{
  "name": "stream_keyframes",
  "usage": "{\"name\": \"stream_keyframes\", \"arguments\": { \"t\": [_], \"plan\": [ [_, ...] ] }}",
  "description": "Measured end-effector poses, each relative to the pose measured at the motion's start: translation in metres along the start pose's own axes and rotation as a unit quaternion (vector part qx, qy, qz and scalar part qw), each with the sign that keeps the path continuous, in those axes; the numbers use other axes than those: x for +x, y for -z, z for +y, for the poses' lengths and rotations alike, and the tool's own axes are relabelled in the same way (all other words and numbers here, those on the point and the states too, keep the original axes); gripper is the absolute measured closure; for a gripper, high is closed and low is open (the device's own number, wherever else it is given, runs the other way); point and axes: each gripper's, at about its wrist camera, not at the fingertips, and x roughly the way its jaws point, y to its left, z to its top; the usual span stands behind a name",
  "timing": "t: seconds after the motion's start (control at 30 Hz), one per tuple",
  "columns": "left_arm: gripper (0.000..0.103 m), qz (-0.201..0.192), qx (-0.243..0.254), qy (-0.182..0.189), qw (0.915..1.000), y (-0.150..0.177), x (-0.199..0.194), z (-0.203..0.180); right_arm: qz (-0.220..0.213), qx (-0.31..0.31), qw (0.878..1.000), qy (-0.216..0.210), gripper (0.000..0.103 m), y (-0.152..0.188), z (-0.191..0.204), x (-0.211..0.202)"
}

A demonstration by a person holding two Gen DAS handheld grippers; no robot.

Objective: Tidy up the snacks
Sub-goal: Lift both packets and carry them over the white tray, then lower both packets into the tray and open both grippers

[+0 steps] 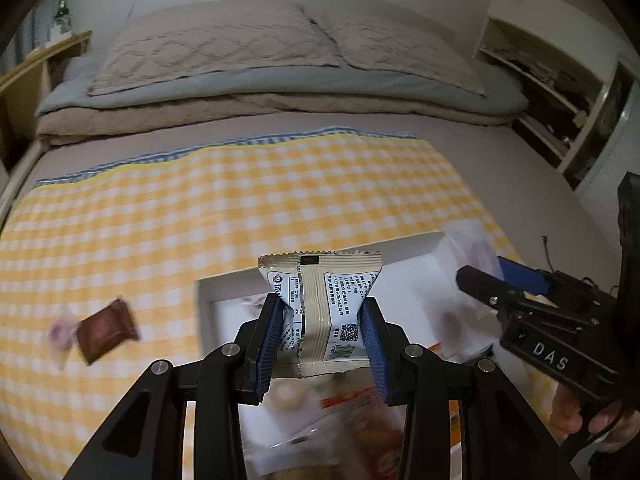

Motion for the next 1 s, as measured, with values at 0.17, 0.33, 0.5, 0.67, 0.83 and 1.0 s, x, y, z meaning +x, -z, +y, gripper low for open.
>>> {"name": "stream_keyframes", "arguments": {
  "t": [0.17,0.33,0.5,0.67,0.83,1.0],
  "plan": [
    [0.064,0.011,0.005,0.018,0.9998,-0.004,0.038,-0.007,0.008,0.008,1.000,0.010,0.054,0.002,-0.014,0.010],
    [0.064,0.027,-0.004,0.022,0.9994,-0.004,0.072,0.003,0.021,0.012,1.000,0.017,0.054,0.005,-0.022,0.026],
    [0.064,0.036,-0.015,0.027,0.9989,-0.005,0.099,0.010,0.031,0.013,0.999,0.017,0.054,0.006,-0.024,0.041],
    [0.063,0.035,-0.025,0.035,0.9985,-0.007,0.109,0.014,0.034,0.009,0.999,0.009,0.054,0.002,-0.017,0.051],
    [0.024,0.034,-0.039,0.024,0.9984,-0.002,0.114,0.025,0.045,0.018,0.999,0.005,0.036,0.000,-0.015,0.060],
    [0.024,0.051,-0.033,0.007,0.9981,0.006,0.119,0.033,0.064,0.034,0.997,0.016,0.027,0.005,-0.026,0.069]
  ]
}}
